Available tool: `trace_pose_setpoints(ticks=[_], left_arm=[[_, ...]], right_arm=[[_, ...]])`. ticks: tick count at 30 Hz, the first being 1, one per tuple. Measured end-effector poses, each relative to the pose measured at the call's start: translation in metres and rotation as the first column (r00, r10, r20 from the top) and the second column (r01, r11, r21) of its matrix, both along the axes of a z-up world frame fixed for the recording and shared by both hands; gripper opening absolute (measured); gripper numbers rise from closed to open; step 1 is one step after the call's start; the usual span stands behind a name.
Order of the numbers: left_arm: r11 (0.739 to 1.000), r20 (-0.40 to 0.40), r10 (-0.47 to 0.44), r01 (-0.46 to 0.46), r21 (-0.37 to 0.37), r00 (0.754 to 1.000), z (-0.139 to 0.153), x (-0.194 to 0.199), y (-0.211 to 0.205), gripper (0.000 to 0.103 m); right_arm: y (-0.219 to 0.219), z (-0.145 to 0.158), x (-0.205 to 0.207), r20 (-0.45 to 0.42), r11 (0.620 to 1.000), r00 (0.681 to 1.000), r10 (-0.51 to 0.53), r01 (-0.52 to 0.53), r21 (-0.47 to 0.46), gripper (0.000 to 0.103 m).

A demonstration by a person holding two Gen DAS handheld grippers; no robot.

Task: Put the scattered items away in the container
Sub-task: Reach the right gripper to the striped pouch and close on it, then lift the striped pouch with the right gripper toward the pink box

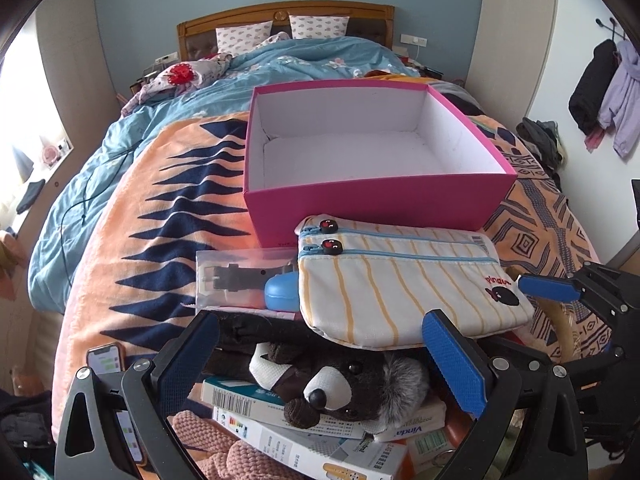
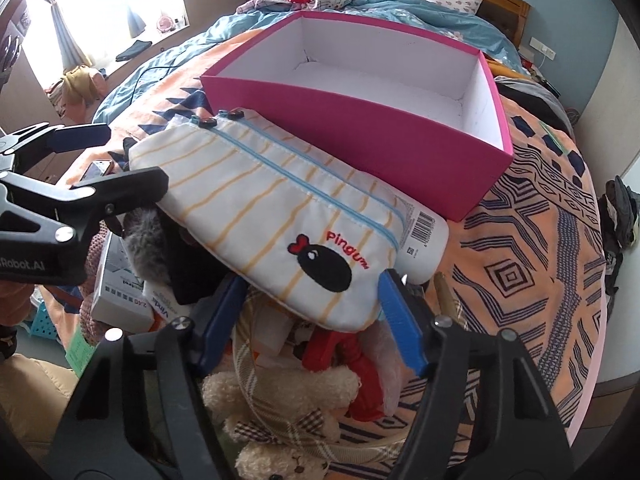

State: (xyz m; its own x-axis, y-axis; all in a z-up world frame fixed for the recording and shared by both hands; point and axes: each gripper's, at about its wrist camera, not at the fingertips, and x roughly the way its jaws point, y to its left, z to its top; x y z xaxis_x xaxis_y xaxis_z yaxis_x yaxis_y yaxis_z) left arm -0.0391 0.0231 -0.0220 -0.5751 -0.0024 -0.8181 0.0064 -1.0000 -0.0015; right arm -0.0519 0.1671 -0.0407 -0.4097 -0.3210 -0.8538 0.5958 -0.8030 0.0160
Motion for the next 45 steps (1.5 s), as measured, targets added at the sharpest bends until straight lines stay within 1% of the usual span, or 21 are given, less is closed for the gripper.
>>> trace_pose_setpoints(ticks=[2, 3, 6, 13, 19, 23, 27, 29, 31, 32, 34, 35, 36, 37, 38, 39, 40, 43, 45], left_arm=[[1.000, -0.007, -0.011, 0.011, -0.002, 1.000, 0.002, -0.001, 0.000, 0.103], [1.000, -0.011, -0.017, 0.017, -0.003, 1.000, 0.003, -0.001, 0.000, 0.103], [0.999, -0.021, -0.034, 0.034, -0.006, 0.999, 0.005, -0.002, 0.000, 0.103], [0.997, -0.048, -0.076, 0.075, -0.026, 0.996, 0.012, -0.004, 0.001, 0.103], [0.989, -0.071, -0.124, 0.118, -0.090, 0.990, 0.015, -0.012, 0.008, 0.103], [0.976, -0.075, -0.168, 0.155, -0.153, 0.983, 0.014, -0.022, 0.018, 0.103], [0.969, -0.079, -0.177, 0.159, -0.190, 0.981, 0.014, -0.032, 0.024, 0.101], [0.967, -0.073, -0.173, 0.155, -0.202, 0.982, 0.013, -0.040, 0.026, 0.093], [0.968, -0.055, -0.158, 0.144, -0.206, 0.986, 0.010, -0.049, 0.026, 0.080], [0.971, -0.040, -0.145, 0.134, -0.199, 0.989, 0.008, -0.054, 0.025, 0.077], [0.978, -0.018, -0.121, 0.116, -0.176, 0.993, 0.005, -0.062, 0.022, 0.064], [0.982, -0.007, -0.110, 0.108, -0.157, 0.994, 0.004, -0.066, 0.021, 0.062], [0.985, 0.001, -0.105, 0.104, -0.137, 0.994, 0.002, -0.069, 0.019, 0.056], [0.987, 0.008, -0.102, 0.102, -0.124, 0.995, 0.000, -0.072, 0.017, 0.049], [0.988, 0.016, -0.101, 0.103, -0.115, 0.995, -0.002, -0.075, 0.016, 0.048], [0.989, 0.023, -0.102, 0.104, -0.108, 0.995, -0.004, -0.077, 0.015, 0.047], [0.989, 0.025, -0.106, 0.108, -0.102, 0.994, -0.006, -0.079, 0.015, 0.047], [0.988, 0.029, -0.128, 0.130, -0.081, 0.991, -0.010, -0.082, 0.015, 0.045], [0.986, 0.033, -0.147, 0.149, -0.074, 0.989, -0.012, -0.084, 0.015, 0.045]], right_arm=[[-0.001, 0.003, -0.002, 0.004, 1.000, 1.000, 0.021, -0.021, -0.006, 0.062], [-0.001, 0.004, -0.003, 0.004, 1.000, 1.000, 0.031, -0.030, -0.007, 0.057], [-0.003, 0.010, -0.005, -0.015, 0.998, 0.998, 0.055, -0.055, 0.011, 0.050], [0.007, 0.021, -0.021, -0.010, 0.998, 0.999, 0.049, -0.049, -0.031, 0.049], [0.015, 0.019, -0.033, 0.006, 0.996, 0.998, 0.066, -0.065, -0.059, 0.049], [0.020, 0.021, -0.042, 0.016, 0.992, 0.997, 0.074, -0.072, -0.103, 0.049], [0.024, 0.026, -0.056, 0.020, 0.986, 0.997, 0.079, -0.075, -0.150, 0.049], [0.025, 0.027, -0.062, 0.018, 0.983, 0.996, 0.082, -0.078, -0.167, 0.049], [0.026, 0.029, -0.070, 0.012, 0.980, 0.996, 0.083, -0.079, -0.184, 0.049], [0.027, 0.030, -0.075, 0.009, 0.977, 0.997, 0.079, -0.076, -0.197, 0.049], [0.030, 0.031, -0.082, 0.013, 0.973, 0.998, 0.067, -0.063, -0.224, 0.049], [0.032, 0.031, -0.085, 0.016, 0.970, 0.998, 0.061, -0.056, -0.237, 0.049], [0.034, 0.030, -0.088, 0.016, 0.967, 0.998, 0.056, -0.050, -0.248, 0.049], [0.035, 0.029, -0.089, 0.015, 0.966, 0.999, 0.048, -0.043, -0.254, 0.051], [0.037, 0.028, -0.089, 0.013, 0.965, 0.999, 0.039, -0.034, -0.259, 0.055], [0.041, 0.026, -0.088, 0.014, 0.964, 1.000, 0.022, -0.018, -0.266, 0.063], [0.046, 0.023, -0.087, 0.018, 0.962, 1.000, 0.002, 0.003, -0.274, 0.069], [0.061, 0.012, -0.082, 0.041, 0.954, 0.998, -0.053, 0.062, -0.294, 0.070], [0.062, 0.007, -0.082, 0.041, 0.951, 0.997, -0.069, 0.078, -0.299, 0.070]])
